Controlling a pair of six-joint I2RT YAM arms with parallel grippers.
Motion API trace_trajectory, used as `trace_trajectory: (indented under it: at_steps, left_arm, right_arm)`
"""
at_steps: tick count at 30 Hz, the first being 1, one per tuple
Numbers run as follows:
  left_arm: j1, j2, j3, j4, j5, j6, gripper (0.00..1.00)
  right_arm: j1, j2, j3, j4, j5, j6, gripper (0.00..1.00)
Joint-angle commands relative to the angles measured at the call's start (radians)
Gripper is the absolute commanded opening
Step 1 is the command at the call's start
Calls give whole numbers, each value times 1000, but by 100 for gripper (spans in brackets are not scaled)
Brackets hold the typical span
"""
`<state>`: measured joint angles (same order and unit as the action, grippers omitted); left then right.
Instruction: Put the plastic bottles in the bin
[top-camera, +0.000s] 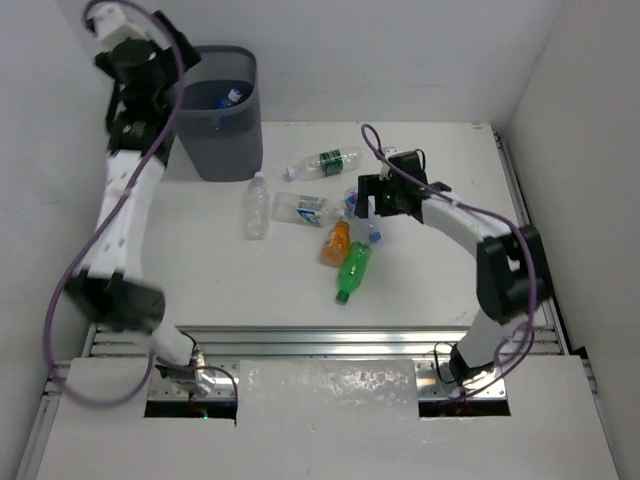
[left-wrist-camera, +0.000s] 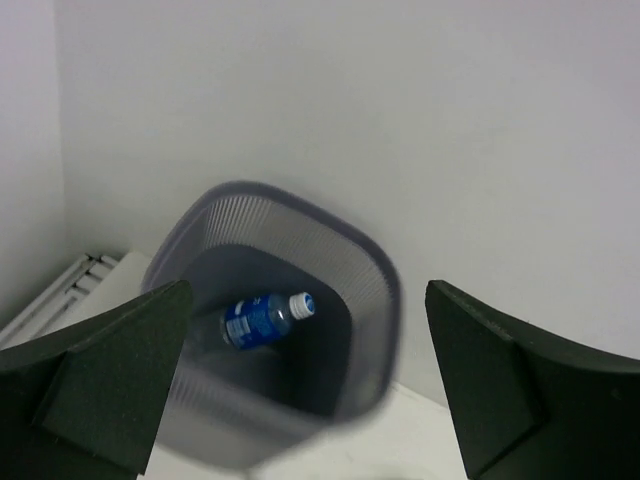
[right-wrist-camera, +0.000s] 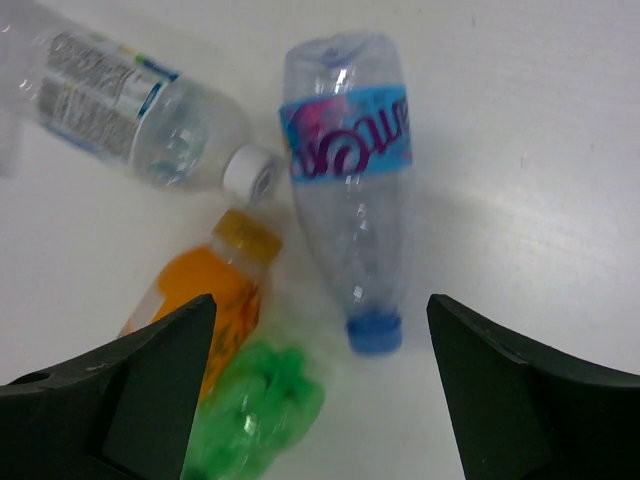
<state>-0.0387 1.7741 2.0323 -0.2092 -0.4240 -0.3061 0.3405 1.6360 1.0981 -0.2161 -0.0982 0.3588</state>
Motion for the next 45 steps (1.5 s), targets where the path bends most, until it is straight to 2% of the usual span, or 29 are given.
trace_trajectory:
  at_steps: [1,3,4,6,8,9,11,13,16,17,18,20,21,23,27,30,32,33,34,35,36,37,39,40,41,42,43,44,45]
  left_arm:
    - [-10,-415,-251,15,103,-139,100]
    - [-13,-523,-457,-18,196,-180,100]
    - [-18,-621,-524,-7,236,-186,100]
    - [-20,-701,-713,10,371,-221,100]
    - [-23,-777,-817,66,479,-238,100]
    - [-24,-792,-896,88,587,-232,100]
    - [-30,-791,-931,94,668,-231,100]
    - [-49,-763,-965,138,792,-243,100]
    - [-150,-701,-1018,341,927,-281,100]
    - [-224,-674,-1000,378,950,-277,100]
    - [-255,-609,-989,405,979,-262,100]
    - [-312,-546,-965,505,1066,-286,100]
    - [-322,-491,-963,554,1097,-304,100]
    - [-346,-452,-966,676,1140,-355,100]
    - [-394,-377,-931,703,1142,-353,100]
    - [-426,-337,-911,752,1182,-383,93]
    - [-443,-312,-883,739,1183,-381,74]
    - [-448,-305,-868,720,1185,-373,43]
    - [-448,-298,-833,670,1188,-367,19]
    - [-448,-289,-813,631,1182,-346,0]
    - [-448,-289,-793,592,1168,-329,0]
    - [-446,-291,-755,511,1153,-309,0]
    - [-438,-308,-712,420,1032,-248,0]
    - [-434,-314,-642,293,864,-208,0]
    - [-429,-315,-598,225,766,-190,0]
    - [-412,-312,-549,146,657,-171,0]
    - [-400,-308,-461,57,458,-154,0]
    - [-356,-301,-425,32,368,-154,0]
    - [-321,-295,-372,24,316,-160,0]
  right_arm:
    - [-29,170,149,-12,-18,-76,85]
    - [-31,243,237,-43,-53,-99,78]
    - [-31,305,268,-51,-82,-119,78]
    - [-34,358,288,-45,-60,-139,75]
    - [-50,406,310,-54,-57,-150,60]
    - [-70,404,306,-52,-64,-152,45]
    - [-83,366,270,-17,-54,-147,31]
    - [-84,233,169,70,-17,-136,22]
    - [-66,-3,22,156,-30,-118,20]
    - [-57,-62,-42,173,-66,-109,20]
    - [-57,-162,-70,184,-200,-86,20]
    - [-57,-244,-142,242,-364,-63,21]
    - [-58,-313,-162,259,-512,-29,21]
    - [-51,-369,-210,337,-630,11,21]
    - [-12,-455,-213,422,-810,98,22]
    - [44,-449,-141,425,-851,110,23]
    - [60,-439,-113,460,-900,141,26]
    - [61,-441,-113,504,-900,179,28]
    - [61,-444,-113,512,-900,187,32]
    - [60,-455,-113,508,-867,189,41]
    - [58,-461,-113,492,-824,183,55]
    - [46,-469,-122,459,-781,172,97]
    - [17,-488,-138,395,-663,164,99]
    - [-19,-493,-151,356,-611,163,99]
    - [-32,-507,-158,300,-440,148,99]
    - [-41,-515,-165,184,-343,135,99]
    - [-46,-521,-184,138,-252,123,99]
    - [-50,-533,-197,94,-150,100,99]
    - [-54,-539,-233,87,-137,89,99]
